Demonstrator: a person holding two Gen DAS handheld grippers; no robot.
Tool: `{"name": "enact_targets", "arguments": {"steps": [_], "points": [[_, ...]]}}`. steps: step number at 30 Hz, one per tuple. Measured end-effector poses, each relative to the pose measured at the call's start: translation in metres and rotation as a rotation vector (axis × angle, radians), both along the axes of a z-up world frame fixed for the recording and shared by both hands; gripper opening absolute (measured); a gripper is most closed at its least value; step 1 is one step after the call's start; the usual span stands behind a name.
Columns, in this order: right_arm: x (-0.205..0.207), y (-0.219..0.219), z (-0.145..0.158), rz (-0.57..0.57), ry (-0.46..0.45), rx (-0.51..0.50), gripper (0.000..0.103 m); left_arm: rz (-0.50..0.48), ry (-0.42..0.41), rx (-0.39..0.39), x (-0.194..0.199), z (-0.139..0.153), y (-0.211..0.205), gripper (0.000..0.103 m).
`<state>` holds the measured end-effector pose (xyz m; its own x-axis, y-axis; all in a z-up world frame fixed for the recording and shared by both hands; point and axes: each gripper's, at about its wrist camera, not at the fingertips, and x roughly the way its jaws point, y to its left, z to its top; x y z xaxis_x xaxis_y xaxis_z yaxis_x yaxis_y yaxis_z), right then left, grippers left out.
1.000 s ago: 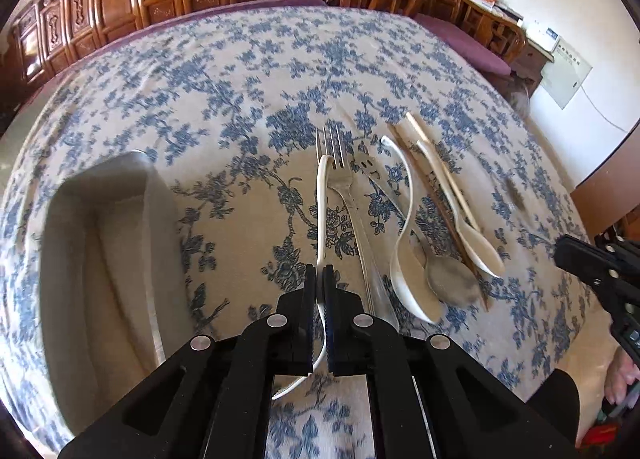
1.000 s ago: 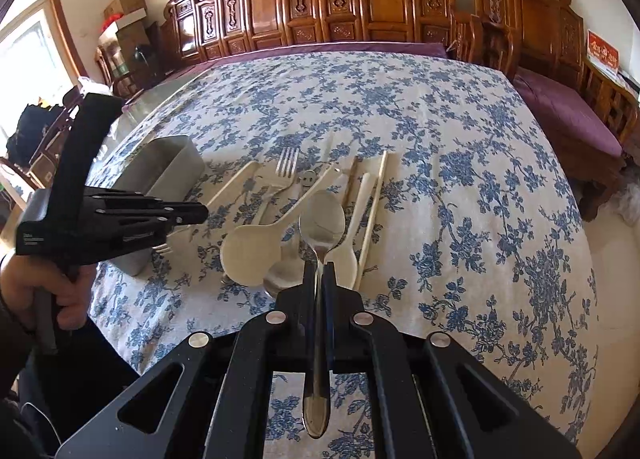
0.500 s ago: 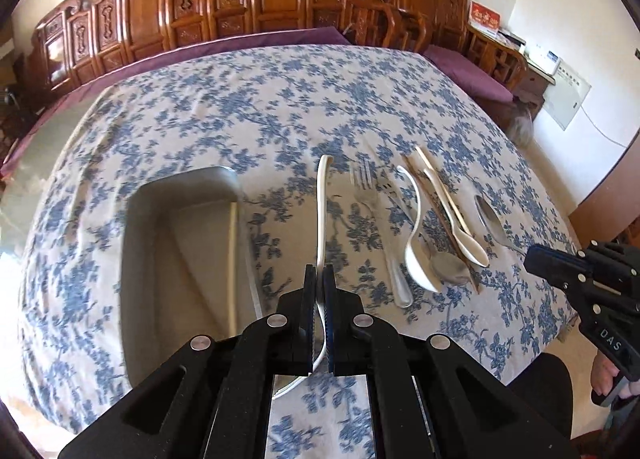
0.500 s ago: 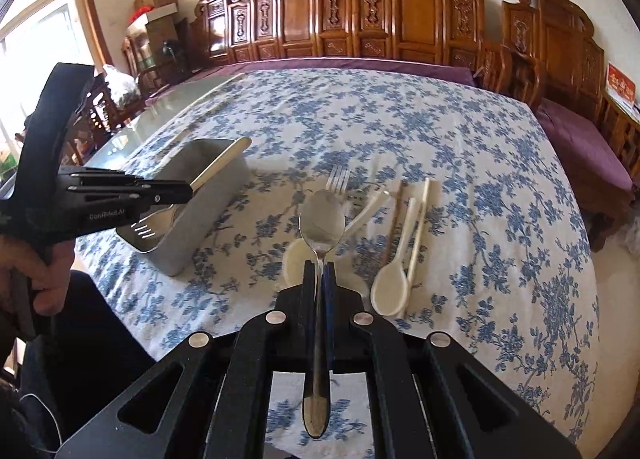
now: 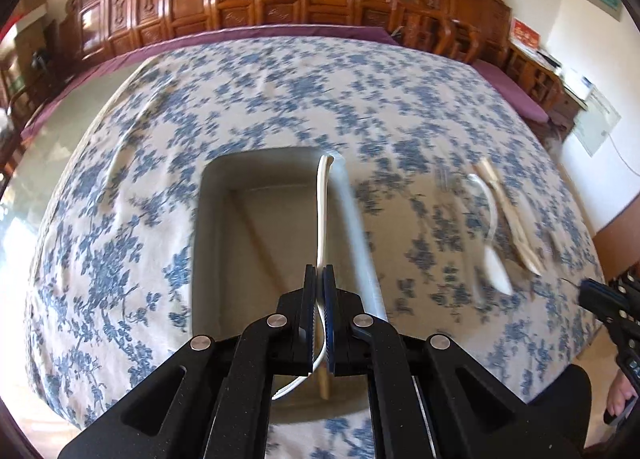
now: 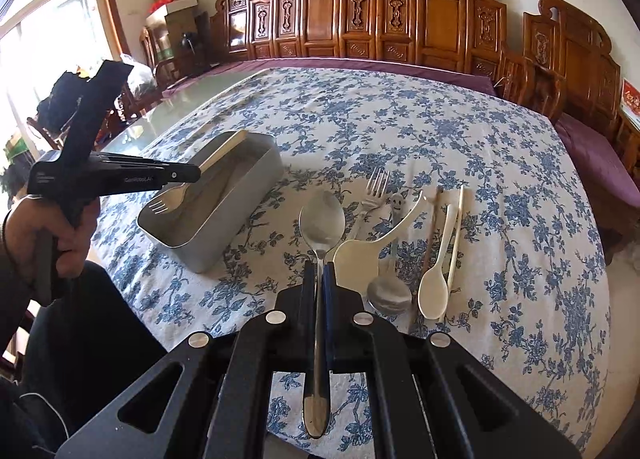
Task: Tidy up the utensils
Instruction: 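Carry the plastic utensil into the tray and open the left gripper while the right holds the spoon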
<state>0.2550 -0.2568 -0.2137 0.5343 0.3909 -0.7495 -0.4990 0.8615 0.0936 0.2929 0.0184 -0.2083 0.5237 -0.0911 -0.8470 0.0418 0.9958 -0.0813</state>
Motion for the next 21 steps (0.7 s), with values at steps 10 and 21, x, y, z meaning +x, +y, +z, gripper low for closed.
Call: {"name": "enact_targets", "arguments": {"steps": [10, 21], "points": [[0.017, 0.020, -0.011, 0.010, 0.020, -0.012, 0.005, 0.023, 0.045, -0.017, 0.016, -0.031, 0.023, 0.003], [0.040, 0.062, -0.011, 0.036, 0.035, 0.017, 0.005, -0.001, 0.020, -0.029, 0.014, -0.026, 0.032, 0.017]]}}
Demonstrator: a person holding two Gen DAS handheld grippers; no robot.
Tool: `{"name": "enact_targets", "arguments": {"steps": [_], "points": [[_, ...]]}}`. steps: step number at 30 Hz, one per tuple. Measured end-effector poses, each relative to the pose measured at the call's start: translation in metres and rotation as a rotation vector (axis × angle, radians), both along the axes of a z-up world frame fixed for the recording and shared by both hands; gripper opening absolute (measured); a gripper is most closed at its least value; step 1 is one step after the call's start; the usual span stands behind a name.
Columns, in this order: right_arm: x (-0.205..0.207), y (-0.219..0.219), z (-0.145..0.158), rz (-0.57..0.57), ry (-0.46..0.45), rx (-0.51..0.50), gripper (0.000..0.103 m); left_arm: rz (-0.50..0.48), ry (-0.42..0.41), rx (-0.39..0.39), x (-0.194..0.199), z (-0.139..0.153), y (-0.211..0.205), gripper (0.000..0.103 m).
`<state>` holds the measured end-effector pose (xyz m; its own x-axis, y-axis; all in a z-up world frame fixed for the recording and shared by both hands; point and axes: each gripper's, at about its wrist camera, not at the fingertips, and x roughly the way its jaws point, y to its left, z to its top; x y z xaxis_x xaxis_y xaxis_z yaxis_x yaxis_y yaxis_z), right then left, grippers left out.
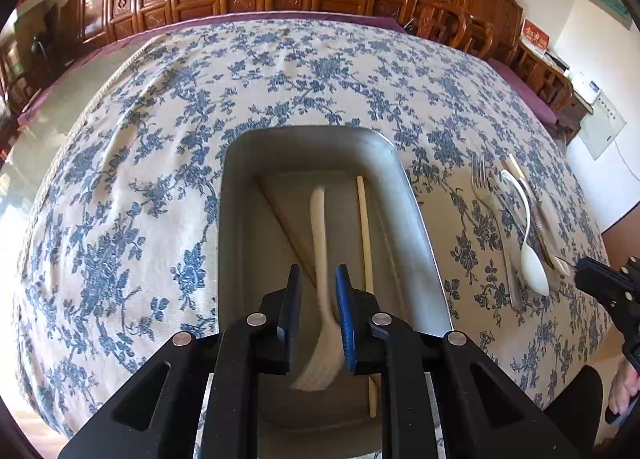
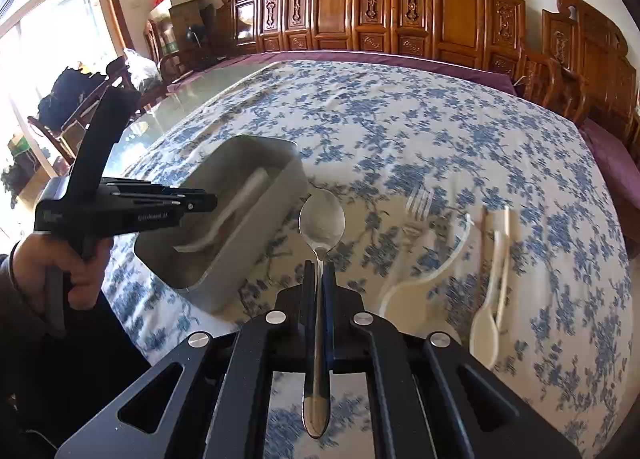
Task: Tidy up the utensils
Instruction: 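Carry the plastic utensil into the tray and open the left gripper while the right holds the spoon, then lower the metal spoon into the tray and open the right gripper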
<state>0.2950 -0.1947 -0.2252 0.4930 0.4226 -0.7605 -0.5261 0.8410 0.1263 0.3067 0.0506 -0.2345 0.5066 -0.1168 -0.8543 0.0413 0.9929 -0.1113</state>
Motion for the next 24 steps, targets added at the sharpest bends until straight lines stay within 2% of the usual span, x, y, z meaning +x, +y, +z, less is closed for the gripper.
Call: {"name": "enact_targets", "arguments": {"steps": [3, 8, 13, 17, 24], "points": [[0.005, 0.014, 0.000, 0.008, 0.007, 0.018, 0.005, 0.002, -0.029, -0.012, -0.004, 0.007, 0.007, 0.020], [0.014, 0.041, -0.001, 0.022, 0.021, 0.040, 0.005, 0.010, -0.090, 0.032, -0.011, 0.020, 0.020, 0.021], [0.020, 0.071, 0.000, 0.051, 0.025, 0.039, 0.005, 0.037, -0.104, 0.013, -0.012, 0.024, 0.043, 0.021], [0.028, 0.097, -0.008, 0.067, 0.044, 0.021, 0.005, 0.054, -0.123, 0.037, -0.015, 0.028, 0.056, 0.021], [0.044, 0.139, -0.027, 0.088, 0.071, -0.021, 0.005, 0.087, -0.130, 0.016, -0.016, 0.032, 0.080, 0.021]]}}
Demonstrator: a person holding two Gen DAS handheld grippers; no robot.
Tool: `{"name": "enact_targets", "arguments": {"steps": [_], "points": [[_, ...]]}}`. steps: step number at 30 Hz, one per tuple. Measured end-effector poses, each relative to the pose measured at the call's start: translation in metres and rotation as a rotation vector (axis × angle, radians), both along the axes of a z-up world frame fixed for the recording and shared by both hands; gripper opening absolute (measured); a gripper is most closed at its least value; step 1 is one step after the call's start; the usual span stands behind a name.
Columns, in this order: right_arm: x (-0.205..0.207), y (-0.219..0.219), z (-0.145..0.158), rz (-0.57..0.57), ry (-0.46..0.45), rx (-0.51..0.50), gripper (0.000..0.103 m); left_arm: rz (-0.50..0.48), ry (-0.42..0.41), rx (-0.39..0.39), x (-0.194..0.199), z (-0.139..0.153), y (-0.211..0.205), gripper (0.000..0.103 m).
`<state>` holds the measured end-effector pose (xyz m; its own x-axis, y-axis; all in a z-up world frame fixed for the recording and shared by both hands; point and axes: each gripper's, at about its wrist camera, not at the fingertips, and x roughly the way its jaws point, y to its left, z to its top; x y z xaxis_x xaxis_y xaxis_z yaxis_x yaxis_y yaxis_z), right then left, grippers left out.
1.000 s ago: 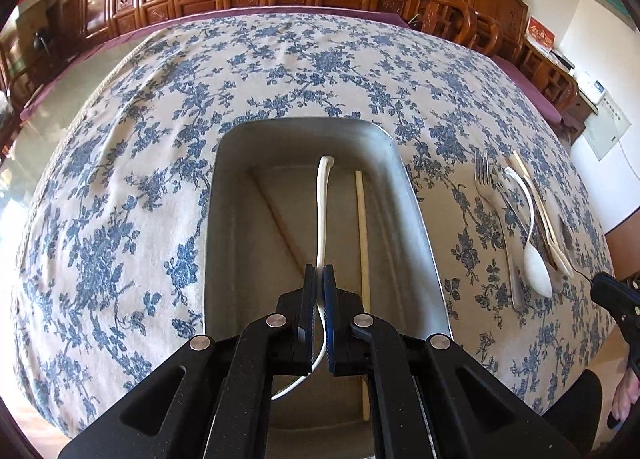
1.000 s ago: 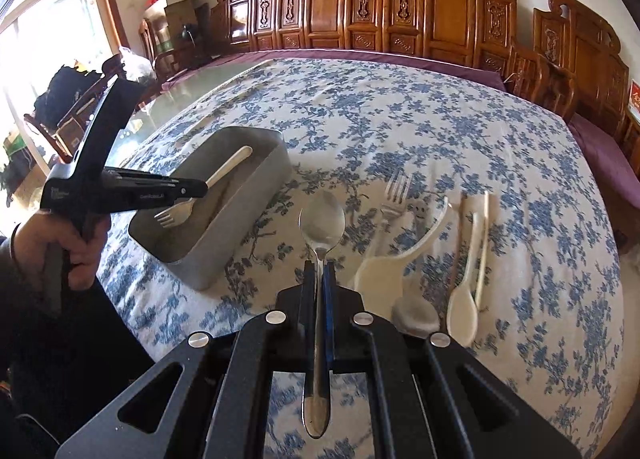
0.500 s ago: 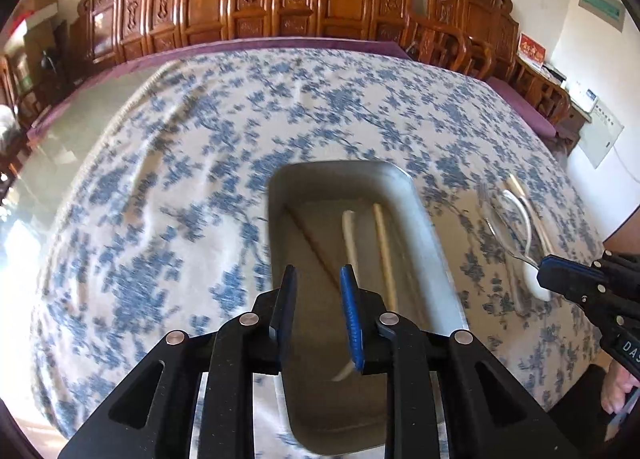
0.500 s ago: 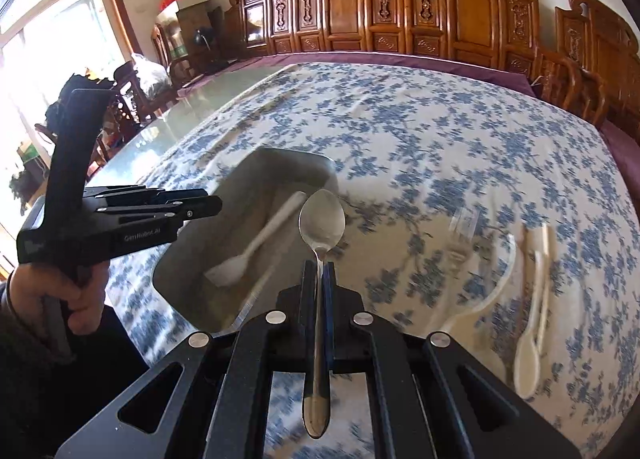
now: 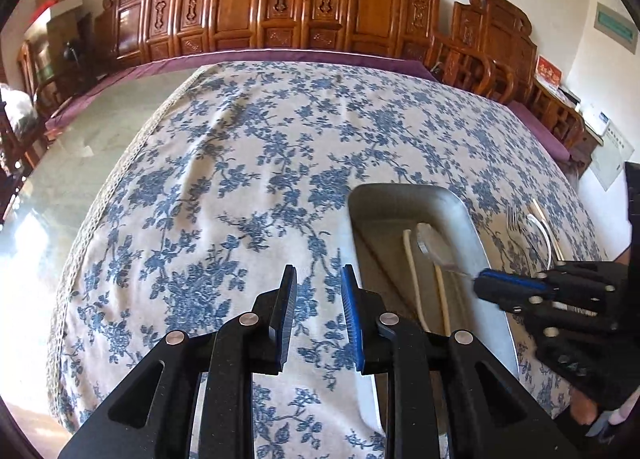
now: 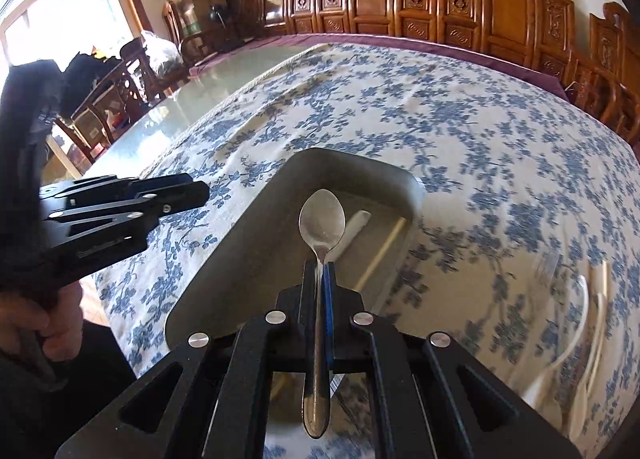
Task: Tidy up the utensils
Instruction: 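Lower the metal spoon into the tray and open the right gripper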
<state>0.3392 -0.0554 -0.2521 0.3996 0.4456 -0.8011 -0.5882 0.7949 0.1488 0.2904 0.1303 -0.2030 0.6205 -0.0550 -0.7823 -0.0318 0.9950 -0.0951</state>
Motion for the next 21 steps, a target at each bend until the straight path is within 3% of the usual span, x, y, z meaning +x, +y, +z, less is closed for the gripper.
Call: {"name": "enact_targets", "arguments": {"steps": [10, 21], "points": [[0.016, 0.032, -0.032, 0.002, 0.043, -0.096, 0.005, 0.018, -0.007, -0.010, 0.001, 0.002, 0.009, 0.023], [0.016, 0.015, -0.022, -0.029, 0.056, 0.022, 0.007, 0.009, -0.008, -0.018, 0.001, 0.001, 0.005, 0.027]]}}
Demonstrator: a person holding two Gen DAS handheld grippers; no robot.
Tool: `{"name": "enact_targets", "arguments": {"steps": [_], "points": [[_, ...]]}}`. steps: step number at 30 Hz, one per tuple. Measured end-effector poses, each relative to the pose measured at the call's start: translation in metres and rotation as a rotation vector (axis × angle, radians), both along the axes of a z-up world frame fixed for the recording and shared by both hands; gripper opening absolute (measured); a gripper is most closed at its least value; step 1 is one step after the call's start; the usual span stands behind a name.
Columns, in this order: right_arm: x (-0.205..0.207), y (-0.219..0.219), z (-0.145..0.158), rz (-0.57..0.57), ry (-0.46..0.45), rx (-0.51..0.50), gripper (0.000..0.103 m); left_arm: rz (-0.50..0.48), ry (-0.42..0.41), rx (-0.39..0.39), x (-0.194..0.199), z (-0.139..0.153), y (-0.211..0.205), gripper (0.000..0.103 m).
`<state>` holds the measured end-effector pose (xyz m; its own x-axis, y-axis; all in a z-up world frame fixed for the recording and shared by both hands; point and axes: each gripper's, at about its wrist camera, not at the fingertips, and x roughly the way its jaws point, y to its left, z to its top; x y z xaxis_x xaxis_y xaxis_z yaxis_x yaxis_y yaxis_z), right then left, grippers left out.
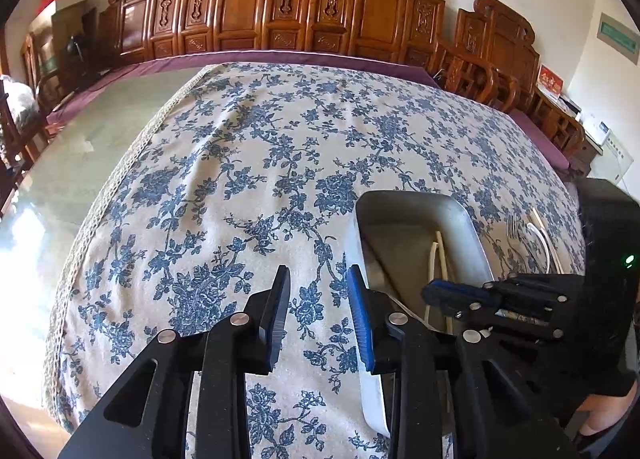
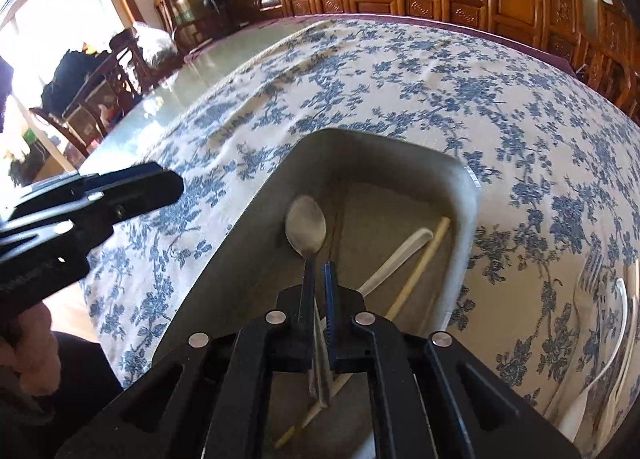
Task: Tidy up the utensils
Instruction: 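Lower the metal spoon into the tray and open the right gripper, then move the right gripper back to the utensils and close on a cream plastic spoon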
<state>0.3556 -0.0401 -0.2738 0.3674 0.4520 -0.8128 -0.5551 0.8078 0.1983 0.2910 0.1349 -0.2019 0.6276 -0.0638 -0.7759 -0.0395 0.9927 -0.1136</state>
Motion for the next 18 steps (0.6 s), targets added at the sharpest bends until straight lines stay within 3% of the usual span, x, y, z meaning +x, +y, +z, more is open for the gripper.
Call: {"name": "enact_targets", "arguments": {"steps": [7, 13, 18], "points": [[-0.011, -0.051, 0.028, -0.057, -0.068, 0.030, 0.007, -0.045, -0.011, -0.004, 0.001, 0.003, -0.026, 0.027], [-0.020, -0.119, 0.045, -0.138, -0.141, -0.034, 0.007, -0.116, -0.024, -0.011, 0.002, 0.006, -0.064, 0.028], [-0.021, -0.184, 0.042, -0.236, -0.153, -0.110, 0.007, -0.173, -0.020, -0.012, 0.002, 0.004, -0.095, 0.029]]}}
